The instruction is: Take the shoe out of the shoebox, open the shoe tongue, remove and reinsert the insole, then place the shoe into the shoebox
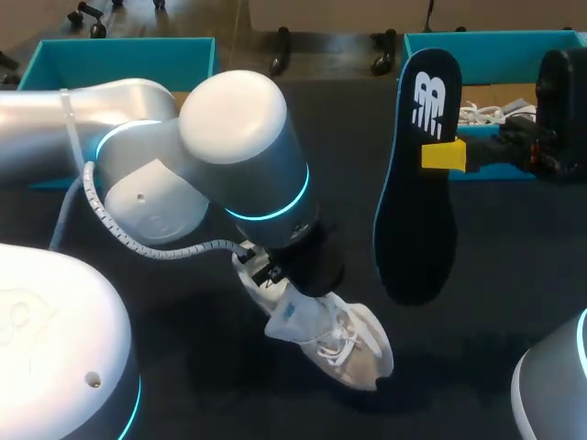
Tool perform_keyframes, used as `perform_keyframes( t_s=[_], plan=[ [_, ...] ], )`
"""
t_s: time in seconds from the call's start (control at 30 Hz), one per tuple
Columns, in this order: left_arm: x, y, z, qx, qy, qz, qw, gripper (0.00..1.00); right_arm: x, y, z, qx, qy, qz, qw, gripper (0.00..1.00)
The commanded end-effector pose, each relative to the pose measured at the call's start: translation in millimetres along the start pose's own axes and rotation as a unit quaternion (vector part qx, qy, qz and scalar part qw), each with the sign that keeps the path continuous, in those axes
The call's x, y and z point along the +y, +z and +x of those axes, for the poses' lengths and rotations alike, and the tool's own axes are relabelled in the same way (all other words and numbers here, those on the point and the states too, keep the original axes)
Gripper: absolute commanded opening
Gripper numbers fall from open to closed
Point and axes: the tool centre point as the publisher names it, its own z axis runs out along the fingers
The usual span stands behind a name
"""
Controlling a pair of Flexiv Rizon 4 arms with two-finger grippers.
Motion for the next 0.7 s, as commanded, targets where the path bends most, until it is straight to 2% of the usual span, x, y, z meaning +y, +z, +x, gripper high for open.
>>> perform_keyframes(
  t_s=[0.03,0.17,0.3,0.4,0.53,0.7],
  plan=[
    [7.2,-2.2,0.2,0.019,0.105,-0.001,0.994,0.00,-0.4,2.1,-1.0,0.000,0.001,0.001,1.000,0.00],
    [5.7,0.5,2.1,0.053,0.199,0.007,0.979,0.00,-0.4,2.1,-1.0,0.000,0.001,0.001,1.000,0.00],
    [8.0,5.8,2.5,0.079,0.221,-0.009,0.972,0.00,-0.4,2.1,-1.0,0.000,0.001,0.001,1.000,0.00],
    [7.9,8.6,3.2,0.102,0.241,0.000,0.965,0.00,-0.4,2.1,-1.0,0.000,0.001,0.001,1.000,0.00],
    [12.5,10.3,3.5,0.130,0.249,0.031,0.959,0.00,-0.4,2.1,-1.0,0.000,0.001,0.001,1.000,0.00],
    [16.3,6.5,6.2,0.143,0.261,0.060,0.953,0.00,-0.4,2.1,-1.0,0.000,0.001,0.001,1.000,0.00]
  ],
)
